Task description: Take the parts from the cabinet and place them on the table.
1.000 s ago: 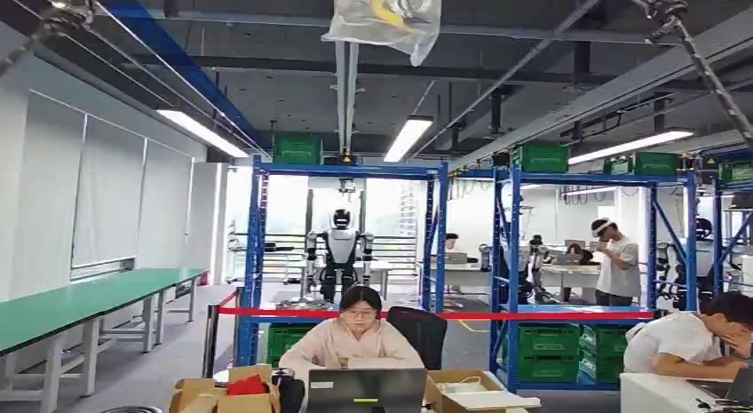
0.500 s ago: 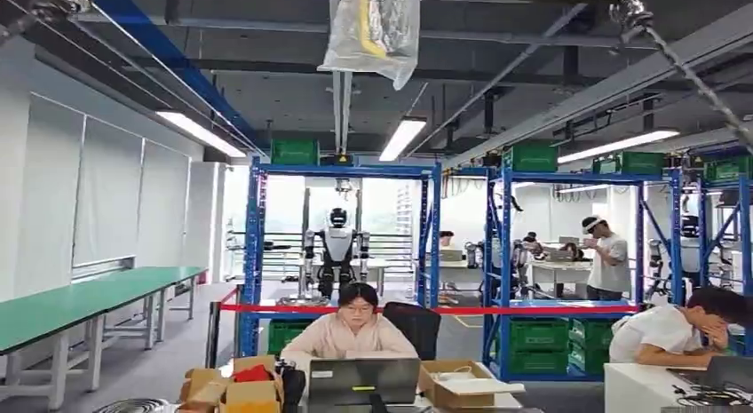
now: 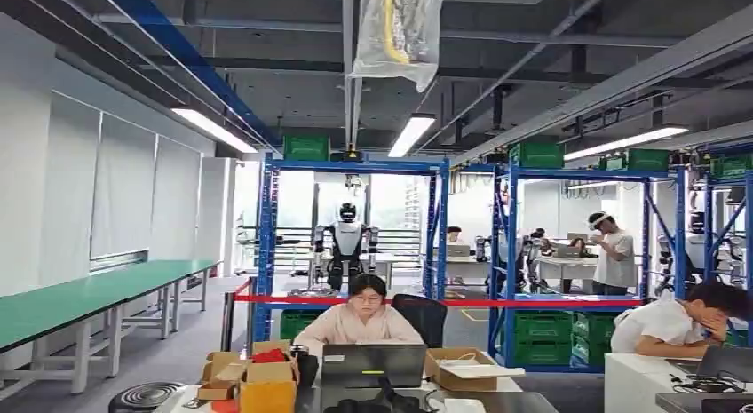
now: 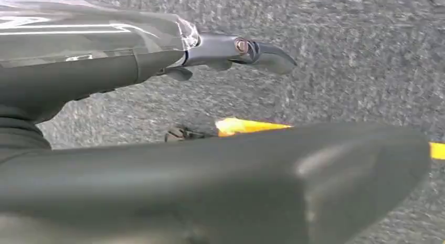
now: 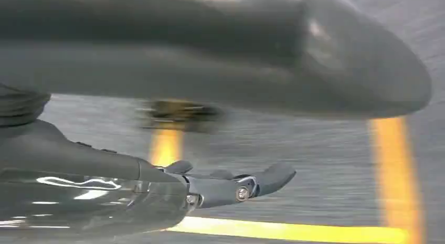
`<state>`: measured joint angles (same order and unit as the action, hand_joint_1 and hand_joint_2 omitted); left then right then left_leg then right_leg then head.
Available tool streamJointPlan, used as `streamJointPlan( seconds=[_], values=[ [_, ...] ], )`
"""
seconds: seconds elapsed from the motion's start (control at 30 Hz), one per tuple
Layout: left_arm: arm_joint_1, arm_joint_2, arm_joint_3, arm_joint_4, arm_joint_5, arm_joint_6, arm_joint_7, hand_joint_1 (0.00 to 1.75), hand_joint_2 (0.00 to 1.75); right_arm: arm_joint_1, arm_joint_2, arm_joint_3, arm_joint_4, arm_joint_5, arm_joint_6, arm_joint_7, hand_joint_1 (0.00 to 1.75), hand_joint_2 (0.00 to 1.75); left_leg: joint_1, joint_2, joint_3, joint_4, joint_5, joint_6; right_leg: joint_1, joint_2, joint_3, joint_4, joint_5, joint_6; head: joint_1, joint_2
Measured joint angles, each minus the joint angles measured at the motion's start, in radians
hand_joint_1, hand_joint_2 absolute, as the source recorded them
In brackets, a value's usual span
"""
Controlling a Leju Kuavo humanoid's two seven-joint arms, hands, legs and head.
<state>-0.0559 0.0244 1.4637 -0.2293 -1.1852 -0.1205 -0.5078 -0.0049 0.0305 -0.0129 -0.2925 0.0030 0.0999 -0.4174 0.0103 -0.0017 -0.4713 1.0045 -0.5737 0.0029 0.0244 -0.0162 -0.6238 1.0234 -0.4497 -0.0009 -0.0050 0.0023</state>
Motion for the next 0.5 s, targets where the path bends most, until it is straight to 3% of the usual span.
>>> streamJointPlan(
  seconds=[0.03,0.07,0.13,0.17,0.2,0.23,0.27,0.33,0.37,0.4,0.5],
  values=[
    [0.001,-0.001,0.0,0.0,0.0,0.0,0.001,0.0,0.0,0.002,-0.003,-0.004,0.02,0.001,-0.02,0.03,0.0,0.0,0.01,0.003,-0.005,-0.01,0.01,0.009,0.0,0.005,-0.011,0.01,-0.004,0.006,0.0,0.0],
    [-0.001,-0.002,0.0,0.0,0.0,0.0,0.003,0.0,0.0,0.003,0.0,-0.009,0.036,0.002,-0.036,0.057,0.0,0.0,0.008,0.006,-0.015,-0.008,0.017,0.018,-0.002,0.011,-0.025,0.028,-0.039,0.014,-0.001,0.0],
    [-0.003,-0.001,0.0,0.0,0.0,0.0,0.003,0.0,0.0,0.002,0.0,-0.02,0.059,0.002,-0.056,0.114,0.0,0.0,0.005,0.01,-0.029,-0.008,0.031,0.028,-0.015,0.014,-0.053,0.151,-0.154,0.028,-0.001,0.0],
    [-0.004,-0.002,0.0,0.0,0.0,0.0,0.004,0.0,0.0,-0.001,0.002,-0.024,0.07,0.005,-0.068,0.138,0.0,0.0,0.003,0.013,-0.035,-0.008,0.037,0.031,-0.019,0.013,-0.068,0.226,-0.197,0.032,-0.001,0.0],
    [-0.006,-0.002,0.0,0.0,0.0,0.0,0.004,0.0,0.0,-0.002,0.003,-0.024,0.078,0.007,-0.075,0.16,0.0,0.0,0.002,0.014,-0.043,-0.007,0.044,0.032,-0.022,0.013,-0.074,0.281,-0.213,0.036,-0.001,0.0],
    [-0.007,-0.002,0.0,0.0,0.001,0.0,0.004,0.0,0.0,-0.002,0.005,-0.024,0.083,0.009,-0.081,0.18,0.0,0.0,0.0,0.015,-0.051,-0.006,0.05,0.032,-0.025,0.013,-0.062,0.298,-0.203,0.038,-0.001,0.0],
    [-0.008,-0.002,0.0,0.0,0.002,0.0,0.004,0.0,0.0,-0.002,0.01,-0.025,0.089,0.012,-0.086,0.198,0.0,0.0,-0.001,0.015,-0.058,-0.005,0.056,0.031,-0.026,0.013,-0.031,0.273,-0.177,0.04,-0.001,0.0],
    [-0.008,-0.002,0.0,0.0,0.002,-0.001,0.003,0.0,0.0,-0.005,0.015,-0.027,0.094,0.017,-0.098,0.224,0.0,0.0,-0.002,0.014,-0.07,-0.004,0.067,0.028,-0.026,0.015,0.081,0.112,-0.11,0.035,-0.001,0.0],
    [-0.009,-0.002,0.0,0.0,0.002,-0.002,0.003,0.0,0.0,-0.008,0.017,-0.029,0.095,0.018,-0.101,0.234,0.0,0.0,-0.001,0.014,-0.073,-0.004,0.072,0.025,-0.025,0.019,0.141,0.024,-0.099,0.029,-0.001,0.0],
    [-0.01,-0.002,0.0,0.0,0.002,-0.004,0.003,0.0,0.0,-0.01,0.017,-0.031,0.097,0.018,-0.102,0.242,0.0,0.0,-0.007,0.014,-0.078,-0.002,0.075,0.021,-0.018,0.024,0.177,-0.041,-0.095,0.022,-0.001,0.0],
    [-0.013,-0.003,0.0,0.0,0.002,-0.007,0.002,0.0,0.0,-0.011,0.018,-0.036,0.105,0.018,-0.109,0.261,0.0,0.0,0.004,0.014,-0.095,-0.004,0.103,0.001,-0.008,0.024,0.173,-0.063,-0.092,0.008,-0.001,0.0]
  ],
)
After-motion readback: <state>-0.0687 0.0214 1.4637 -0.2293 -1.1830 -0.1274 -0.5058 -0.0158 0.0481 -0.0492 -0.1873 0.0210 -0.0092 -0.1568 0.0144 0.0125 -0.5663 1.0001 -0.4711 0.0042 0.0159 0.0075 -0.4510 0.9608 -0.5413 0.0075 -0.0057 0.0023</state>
